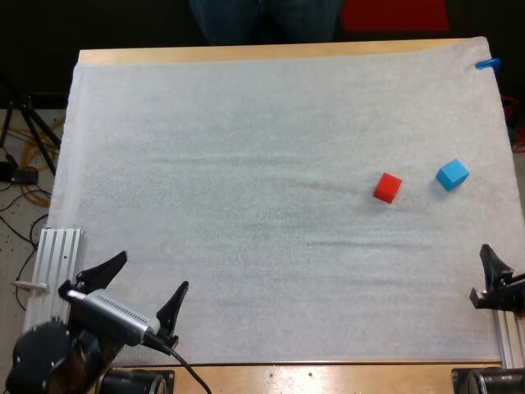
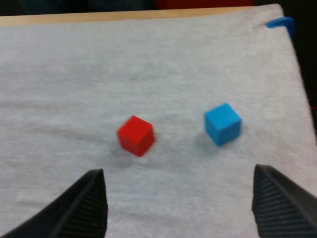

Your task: Stack red cube on blue cube

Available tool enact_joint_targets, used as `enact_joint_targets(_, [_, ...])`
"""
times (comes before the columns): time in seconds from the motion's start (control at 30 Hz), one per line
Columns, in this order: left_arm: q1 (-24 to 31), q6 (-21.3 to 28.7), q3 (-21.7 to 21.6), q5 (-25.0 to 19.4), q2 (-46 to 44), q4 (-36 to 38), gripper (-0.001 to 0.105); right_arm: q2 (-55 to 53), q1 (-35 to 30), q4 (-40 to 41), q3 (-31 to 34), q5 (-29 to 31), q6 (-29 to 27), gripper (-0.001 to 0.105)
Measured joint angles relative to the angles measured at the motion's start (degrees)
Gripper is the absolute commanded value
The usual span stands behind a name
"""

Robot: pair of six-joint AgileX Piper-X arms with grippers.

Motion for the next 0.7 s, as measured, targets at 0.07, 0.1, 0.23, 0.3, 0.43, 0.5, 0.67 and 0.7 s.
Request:
enact_joint_targets(0.07, [-3.36,0.82,-2.55,1.01,3.66,0.00,0.087,3.22,0.00,0.00,-2.80,-2.05,0.05,0.061])
enact_joint_targets(0.1, [-3.90,1.06,-3.26,1.23,4.57,0.18,0.087,3.70,0.00,0.00,-3.52,-2.72,0.05,0.061])
enact_joint_targets(0.23, [-9.53,1.19,-7.50,3.27,10.58,0.75,0.087,7.90,0.00,0.37,-8.06,-6.66,-1.14,0.061])
enact_joint_targets(0.3, [-12.26,1.19,-8.86,3.83,12.52,1.01,0.087,9.60,0.00,1.51,-9.95,-7.91,-1.44,0.061])
enact_joint_targets(0.43, [-18.14,1.39,-10.37,4.27,15.72,1.92,0.087,12.55,0.12,5.86,-13.52,-10.18,-3.97,0.061])
enact_joint_targets(0.5, [-20.21,1.48,-10.34,4.25,16.57,2.09,0.087,13.21,0.48,6.49,-13.96,-10.43,-4.10,0.061])
enact_joint_targets(0.67, [-21.49,1.58,-10.34,3.52,18.22,2.12,0.087,15.42,2.96,6.96,-13.96,-10.57,-4.76,0.061])
enact_joint_targets(0.7, [-21.49,1.58,-10.34,2.92,18.29,2.00,0.087,15.95,3.17,6.96,-13.96,-10.57,-4.92,0.061])
